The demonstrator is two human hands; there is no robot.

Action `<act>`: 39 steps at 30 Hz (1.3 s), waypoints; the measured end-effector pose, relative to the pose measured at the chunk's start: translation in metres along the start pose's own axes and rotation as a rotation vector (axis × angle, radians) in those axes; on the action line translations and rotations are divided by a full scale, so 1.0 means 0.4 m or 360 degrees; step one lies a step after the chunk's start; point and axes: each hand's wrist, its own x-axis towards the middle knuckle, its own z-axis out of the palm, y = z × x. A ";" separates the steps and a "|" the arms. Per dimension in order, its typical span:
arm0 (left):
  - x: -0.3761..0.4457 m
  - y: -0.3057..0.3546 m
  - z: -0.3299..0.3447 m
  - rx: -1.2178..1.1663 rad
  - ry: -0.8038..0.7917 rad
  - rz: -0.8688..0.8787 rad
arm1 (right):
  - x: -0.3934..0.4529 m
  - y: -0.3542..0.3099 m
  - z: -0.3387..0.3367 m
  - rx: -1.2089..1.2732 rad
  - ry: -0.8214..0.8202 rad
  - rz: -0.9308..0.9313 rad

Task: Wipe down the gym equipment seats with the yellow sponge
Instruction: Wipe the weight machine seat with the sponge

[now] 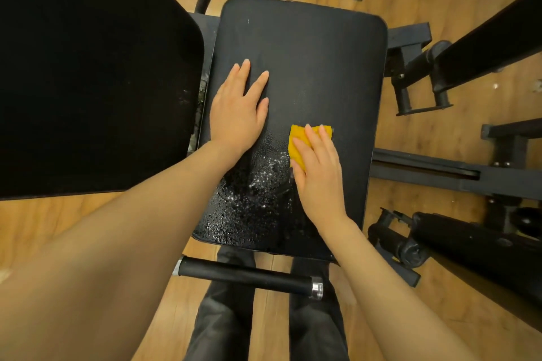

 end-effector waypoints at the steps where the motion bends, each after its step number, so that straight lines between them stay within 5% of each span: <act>1: 0.001 0.000 -0.002 -0.0002 -0.0010 -0.0004 | 0.003 -0.012 0.005 0.0017 0.0027 0.0045; 10: -0.002 0.014 -0.014 -0.0027 -0.0089 -0.0073 | -0.162 -0.023 0.040 -0.0006 -0.0031 -0.0270; 17: 0.004 0.015 -0.027 -0.0050 -0.0192 -0.0091 | 0.043 -0.062 0.025 0.0041 0.0107 0.0097; 23: -0.039 0.002 -0.054 -0.0080 -0.0272 -0.0033 | -0.094 -0.056 0.013 0.0006 -0.0146 -0.0087; 27: -0.121 0.029 -0.065 -0.0183 -0.0225 -0.0127 | -0.085 -0.060 -0.046 0.0408 -0.0254 0.0002; 29: -0.177 0.058 -0.069 -0.0272 -0.0171 -0.0189 | -0.071 -0.047 -0.076 0.0569 -0.0092 0.0122; 32: -0.258 0.120 -0.068 -0.0366 -0.0153 -0.0119 | -0.066 0.005 -0.097 0.0320 0.0125 0.0325; 39: -0.315 0.206 0.004 -0.0040 -0.0357 0.0284 | -0.084 0.095 -0.075 -0.0234 -0.0120 0.0269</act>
